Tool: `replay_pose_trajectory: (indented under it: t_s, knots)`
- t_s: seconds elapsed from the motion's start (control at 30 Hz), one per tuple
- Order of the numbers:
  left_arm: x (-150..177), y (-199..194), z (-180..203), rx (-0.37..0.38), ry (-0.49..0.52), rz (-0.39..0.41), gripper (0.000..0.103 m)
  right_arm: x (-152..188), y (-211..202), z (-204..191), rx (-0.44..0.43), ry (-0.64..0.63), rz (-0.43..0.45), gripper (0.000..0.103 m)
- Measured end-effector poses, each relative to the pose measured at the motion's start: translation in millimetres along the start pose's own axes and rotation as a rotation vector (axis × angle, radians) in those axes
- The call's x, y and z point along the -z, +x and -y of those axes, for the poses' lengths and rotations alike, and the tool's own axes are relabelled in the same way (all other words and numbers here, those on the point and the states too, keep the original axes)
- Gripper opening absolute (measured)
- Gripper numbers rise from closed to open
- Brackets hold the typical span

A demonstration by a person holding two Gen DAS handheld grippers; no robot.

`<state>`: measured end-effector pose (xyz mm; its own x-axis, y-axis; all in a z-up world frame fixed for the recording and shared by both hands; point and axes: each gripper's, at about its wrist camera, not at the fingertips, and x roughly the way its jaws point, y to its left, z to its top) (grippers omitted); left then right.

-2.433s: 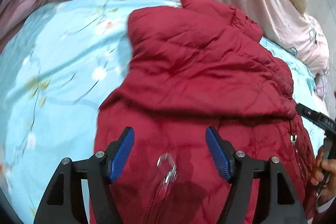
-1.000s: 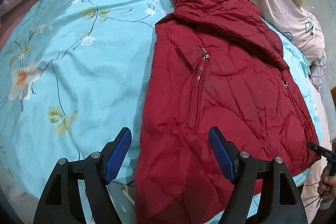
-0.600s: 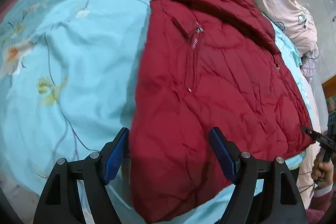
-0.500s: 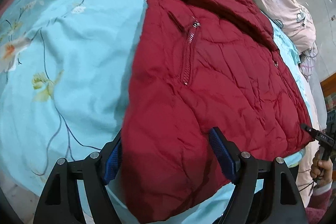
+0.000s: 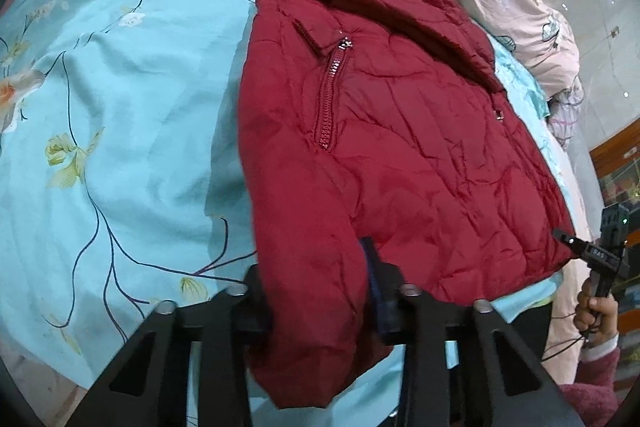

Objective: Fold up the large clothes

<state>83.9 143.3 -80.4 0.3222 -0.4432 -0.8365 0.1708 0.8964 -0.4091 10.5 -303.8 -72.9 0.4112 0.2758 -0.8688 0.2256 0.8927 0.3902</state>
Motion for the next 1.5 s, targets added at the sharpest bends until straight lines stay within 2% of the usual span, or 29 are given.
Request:
replay_pose_trajectory:
  t_s: [0.1, 0.27, 0.37, 0.43, 0.5, 0.67, 0.83, 1.07, 1.17, 1.5]
  knots:
    - [1.4, -5.4, 2.8, 0.018, 0.013, 0.019, 0.022, 0.1, -2.8, -0.2, -0.018, -0.006, 0.011, 0.028]
    - [5.5, -19.8, 13.5, 0.038, 0.076, 0.053, 0.018, 1.0, -7.7, 3.3, -0.08, 0.015, 0.025, 0.025]
    - [7.4, -32.0, 17.7, 0.097, 0.107, 0.073, 0.018, -0.2, -16.0, 5.5, -0.181, 0.033, 0.05, 0.023]
    - [8.4, -43.5, 15.0, 0.11, 0.134, 0.082, 0.018, -1.0, -24.9, 6.1, -0.256, 0.029, 0.068, 0.023]
    - [7.9, -53.3, 16.8, 0.122, 0.156, 0.103, 0.018, -2.6, -31.3, 5.6, -0.297, 0.018, 0.081, 0.023]
    - [-16.3, -80.2, 12.2, 0.164, 0.132, 0.197, 0.018, -20.8, -43.1, 7.3, -0.396, 0.024, 0.145, 0.022]
    - [-46.1, -99.3, 13.2, 0.192, 0.121, 0.324, 0.018, -51.3, -57.6, -3.2, -0.403, -0.001, 0.231, 0.022]
    - [-74.8, -92.4, 6.6, 0.193, 0.04, 0.4, 0.018, -87.1, -65.3, -5.4, -0.405, 0.022, 0.349, 0.022]
    - [-86.6, -88.0, 10.5, 0.167, 0.036, 0.419, 0.018, -103.6, -64.8, -3.3, -0.4, 0.039, 0.384, 0.022]
    - [-148.5, -59.9, 48.2, 0.036, 0.075, 0.454, 0.019, -174.2, -48.7, -14.7, -0.287, 0.053, 0.46, 0.022]
